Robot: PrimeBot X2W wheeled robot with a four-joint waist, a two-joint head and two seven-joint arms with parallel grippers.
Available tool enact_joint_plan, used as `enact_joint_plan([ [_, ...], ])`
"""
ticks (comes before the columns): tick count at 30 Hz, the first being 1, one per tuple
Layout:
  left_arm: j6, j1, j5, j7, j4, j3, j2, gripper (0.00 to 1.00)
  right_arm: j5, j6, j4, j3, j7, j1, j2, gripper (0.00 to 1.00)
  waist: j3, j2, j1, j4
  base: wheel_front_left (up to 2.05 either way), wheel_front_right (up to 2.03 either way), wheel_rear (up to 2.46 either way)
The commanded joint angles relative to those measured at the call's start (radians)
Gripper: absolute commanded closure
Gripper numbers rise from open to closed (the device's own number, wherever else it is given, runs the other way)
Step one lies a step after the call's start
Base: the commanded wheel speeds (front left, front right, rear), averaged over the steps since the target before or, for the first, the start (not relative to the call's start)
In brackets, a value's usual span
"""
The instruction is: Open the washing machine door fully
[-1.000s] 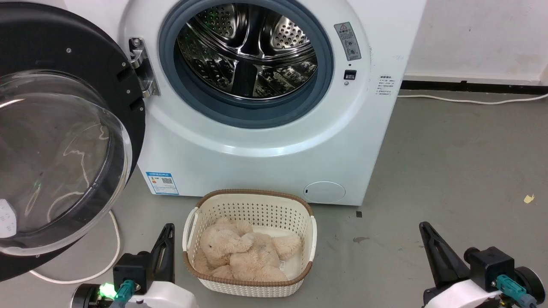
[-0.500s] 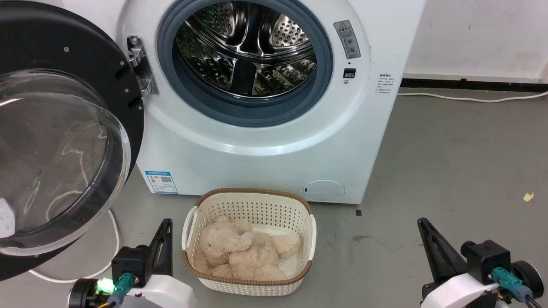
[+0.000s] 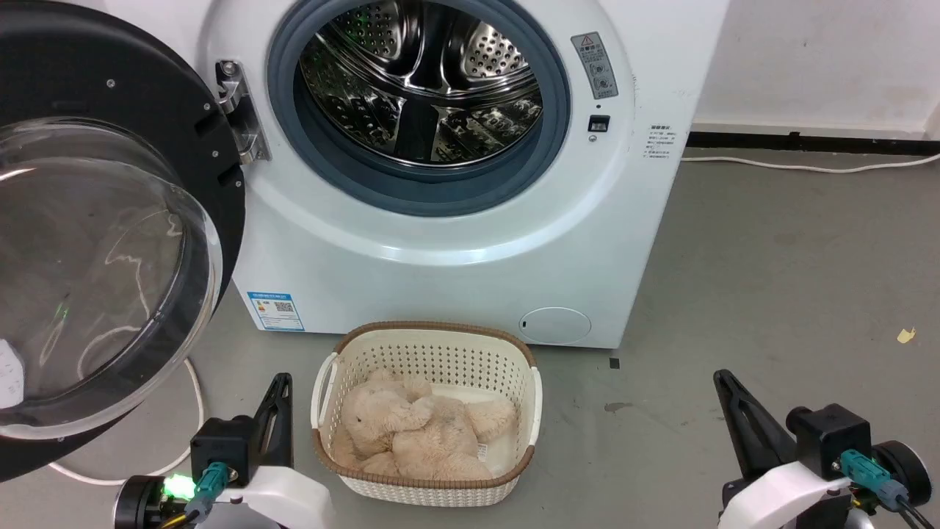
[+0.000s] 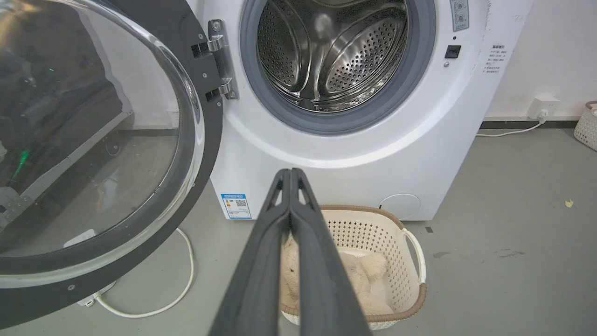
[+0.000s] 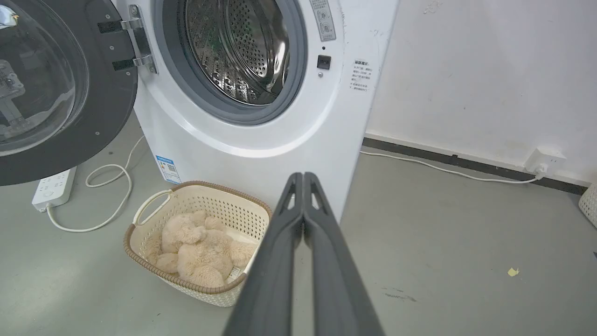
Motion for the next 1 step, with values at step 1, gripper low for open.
enact_joint_plan([
  [1,-0.005,-0.015,0.003,0.0,-0.004,0.002,-0.001,1.0,-0.008,0.0,-0.003,0.001,0.0,-0.013,0.004,1.0,0.0,-0.0001,0.0,0.0,0.0,0.0,0.0],
])
